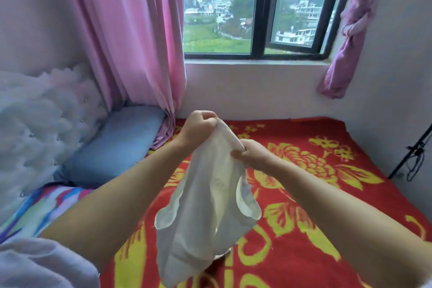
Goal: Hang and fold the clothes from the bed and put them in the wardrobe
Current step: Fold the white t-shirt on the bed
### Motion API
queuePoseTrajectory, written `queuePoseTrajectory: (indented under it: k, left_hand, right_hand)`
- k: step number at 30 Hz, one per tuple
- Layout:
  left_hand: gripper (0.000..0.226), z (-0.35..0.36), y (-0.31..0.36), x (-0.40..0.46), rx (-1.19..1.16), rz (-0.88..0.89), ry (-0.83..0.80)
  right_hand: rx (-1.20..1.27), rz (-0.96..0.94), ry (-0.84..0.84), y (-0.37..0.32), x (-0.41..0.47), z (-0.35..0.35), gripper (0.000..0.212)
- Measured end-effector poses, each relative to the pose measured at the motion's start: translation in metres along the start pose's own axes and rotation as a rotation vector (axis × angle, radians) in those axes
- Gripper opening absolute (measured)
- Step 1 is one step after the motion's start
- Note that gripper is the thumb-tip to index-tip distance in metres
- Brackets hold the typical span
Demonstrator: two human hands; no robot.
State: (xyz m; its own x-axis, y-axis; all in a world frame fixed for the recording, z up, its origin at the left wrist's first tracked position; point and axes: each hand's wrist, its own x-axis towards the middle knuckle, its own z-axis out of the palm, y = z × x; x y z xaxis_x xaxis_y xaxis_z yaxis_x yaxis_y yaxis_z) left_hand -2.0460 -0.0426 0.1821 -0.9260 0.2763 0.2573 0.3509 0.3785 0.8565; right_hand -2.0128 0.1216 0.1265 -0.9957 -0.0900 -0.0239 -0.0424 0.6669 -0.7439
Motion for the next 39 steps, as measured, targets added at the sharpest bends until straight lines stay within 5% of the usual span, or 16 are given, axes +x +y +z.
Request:
queuePoseTrajectory:
  k: [4, 11, 15, 20, 24, 29, 39]
  left_hand:
    - [0.015, -0.031, 0.010, 0.008, 0.084, 0.008, 0.007]
    - [0.035, -0.024, 0.051, 0.000, 0.455, 0.310, -0.302]
    - [0.017, -0.024, 0.056, -0.001, 0.304, 0.338, -0.171]
    - [0.020, -0.053, 0.058, 0.010, 0.058, 0.252, 0.216]
    - [0.024, -0.075, 0.036, 0.020, 0.195, 0.196, 0.230]
    - [0.032, -0.072, 0.007, 0.021, 0.310, 0.066, 0.106]
    - [0.023, -0.084, 0.017, 0.037, 0.062, 0.085, 0.110]
  right_hand:
    - [0.099, -0.057, 0.141, -0.029, -0.001, -0.038, 0.009]
    - [-0.056, -0.292, 0.238, -0.080, -0.013, -0.070, 0.013]
    - [-0.064, -0.267, 0.219, -0.074, -0.021, -0.085, 0.025]
    - [-0.553, 0.192, 0.070, -0.007, -0.039, -0.092, 0.019]
    - [-0.191, 0.224, 0.338, 0.008, -0.048, -0.140, 0.013]
    - [-0.279, 0.101, 0.442, -0.038, -0.052, -0.192, 0.014]
    - [0.147, -0.149, 0.177, -0.038, -0.081, -0.209, 0.024]
